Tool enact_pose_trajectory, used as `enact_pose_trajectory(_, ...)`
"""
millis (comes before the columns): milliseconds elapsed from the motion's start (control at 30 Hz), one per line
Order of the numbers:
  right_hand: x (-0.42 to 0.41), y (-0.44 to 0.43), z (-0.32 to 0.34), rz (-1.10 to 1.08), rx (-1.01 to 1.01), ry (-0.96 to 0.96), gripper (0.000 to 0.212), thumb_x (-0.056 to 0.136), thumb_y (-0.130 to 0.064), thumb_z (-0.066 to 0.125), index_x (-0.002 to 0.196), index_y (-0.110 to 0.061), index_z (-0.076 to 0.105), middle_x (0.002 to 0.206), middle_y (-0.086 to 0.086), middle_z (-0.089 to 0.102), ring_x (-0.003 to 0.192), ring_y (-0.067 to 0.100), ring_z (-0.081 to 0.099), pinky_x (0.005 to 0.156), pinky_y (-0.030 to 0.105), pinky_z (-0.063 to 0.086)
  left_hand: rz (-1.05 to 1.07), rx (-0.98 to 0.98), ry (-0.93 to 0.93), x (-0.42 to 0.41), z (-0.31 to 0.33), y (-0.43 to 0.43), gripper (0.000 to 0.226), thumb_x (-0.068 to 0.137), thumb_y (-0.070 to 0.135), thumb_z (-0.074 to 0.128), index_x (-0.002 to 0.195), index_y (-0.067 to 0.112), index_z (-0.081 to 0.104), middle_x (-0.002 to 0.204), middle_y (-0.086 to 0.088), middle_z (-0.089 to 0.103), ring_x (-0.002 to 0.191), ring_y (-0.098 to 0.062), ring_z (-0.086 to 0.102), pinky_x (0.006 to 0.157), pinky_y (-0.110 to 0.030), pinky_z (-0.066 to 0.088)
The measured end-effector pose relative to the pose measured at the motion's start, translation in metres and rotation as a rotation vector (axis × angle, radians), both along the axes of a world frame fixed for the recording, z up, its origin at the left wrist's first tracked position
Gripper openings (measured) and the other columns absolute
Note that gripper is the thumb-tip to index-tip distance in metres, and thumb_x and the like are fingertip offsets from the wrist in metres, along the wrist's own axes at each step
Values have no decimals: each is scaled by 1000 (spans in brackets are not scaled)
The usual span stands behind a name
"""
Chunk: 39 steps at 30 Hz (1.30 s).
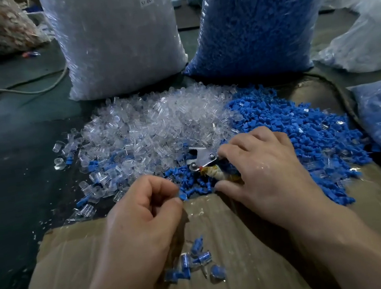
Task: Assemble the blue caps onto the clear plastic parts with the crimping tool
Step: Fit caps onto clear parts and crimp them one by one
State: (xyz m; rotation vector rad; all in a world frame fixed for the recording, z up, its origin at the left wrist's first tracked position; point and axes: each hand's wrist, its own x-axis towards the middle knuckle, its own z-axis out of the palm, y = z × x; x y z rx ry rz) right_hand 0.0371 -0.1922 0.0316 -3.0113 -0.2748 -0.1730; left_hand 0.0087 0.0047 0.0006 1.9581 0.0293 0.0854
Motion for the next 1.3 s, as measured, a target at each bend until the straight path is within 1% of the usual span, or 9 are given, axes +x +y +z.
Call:
enact_pose_trajectory(167, -23, 22, 4, 203, 183, -133, 32, 90, -53, 43, 101, -28, 60, 94, -11, 61, 90, 14, 54, 82, 39, 46, 15, 12, -55, -1, -1, -3, 18, 76, 33, 67, 91, 42, 67, 64, 6, 69, 46, -1, 55, 45, -17, 48)
enact_pose_trajectory(300, -26, 32, 2, 298, 165, -107, 17, 96, -34, 48, 88, -24, 59, 80, -7, 58, 76, 19, 53, 74, 37, 39, -4, 11, -97, -3, -1, -2, 14, 80, 31, 67, 92, 39, 68, 63, 6, 69, 48, -8, 60, 45, -29, 54)
enact_pose_trajectory(500, -27, 30, 2, 294, 240, -159, 24, 95, -32, 39, 79, -21, 54, 72, -8, 47, 66, 13, 41, 65, 31, 34, -52, -50, -139, -6, 7, -3, 3, 87, 37, 72, 90, 38, 71, 66, 3, 70, 49, -3, 59, 45, -15, 47)
enact_pose_trajectory(633, -28, 30, 5, 377, 310, -181, 25, 95, -29, 43, 84, -15, 61, 79, -3, 56, 74, 17, 49, 68, 33, 42, -127, -85, -71, -2, 5, 4, 50, 79, 68, 52, 83, 20, 65, 60, -7, 61, 55, -26, 57, 52, -39, 48)
enact_pose_trajectory(733, -31, 34, 7, 404, 329, -163, 25, 96, -29, 43, 82, -15, 59, 77, -4, 53, 73, 14, 46, 66, 30, 38, -171, -91, -82, 0, 5, 7, 56, 78, 72, 51, 74, 17, 59, 57, -5, 50, 53, -13, 46, 46, -33, 39)
enact_pose_trajectory(800, -34, 36, 7, 320, 431, -43, 26, 94, -33, 43, 73, -19, 51, 68, -9, 48, 66, 9, 42, 60, 31, 35, -234, -111, -140, -1, 8, 9, 51, 81, 74, 53, 75, 23, 59, 56, 6, 49, 51, -3, 43, 44, -20, 36)
enact_pose_trajectory(967, -37, 34, 20, -42, 1346, 805, 20, 71, -28, 49, 53, -20, 50, 48, -1, 43, 44, 13, 36, 42, 25, 29, -360, 29, -296, -6, 16, 9, 20, 89, 53, 57, 91, 35, 66, 74, 5, 64, 61, -10, 59, 53, -20, 46)
enact_pose_trajectory(1167, -32, 24, 7, 85, 399, 221, 37, 91, -52, 45, 73, -21, 51, 63, -7, 56, 56, 7, 51, 59, 39, 51, -293, 343, -209, -1, 21, 23, 23, 73, 55, 55, 78, 34, 64, 67, 14, 66, 59, -6, 62, 48, -12, 44)
enact_pose_trajectory(1300, -36, 28, 1, 171, 195, 156, 28, 91, -58, 39, 86, -31, 42, 80, -11, 55, 73, 13, 53, 62, 35, 41, -396, 627, -161, -2, 15, 21, 29, 68, 62, 48, 80, 38, 59, 77, 21, 62, 65, -4, 60, 53, -30, 52)
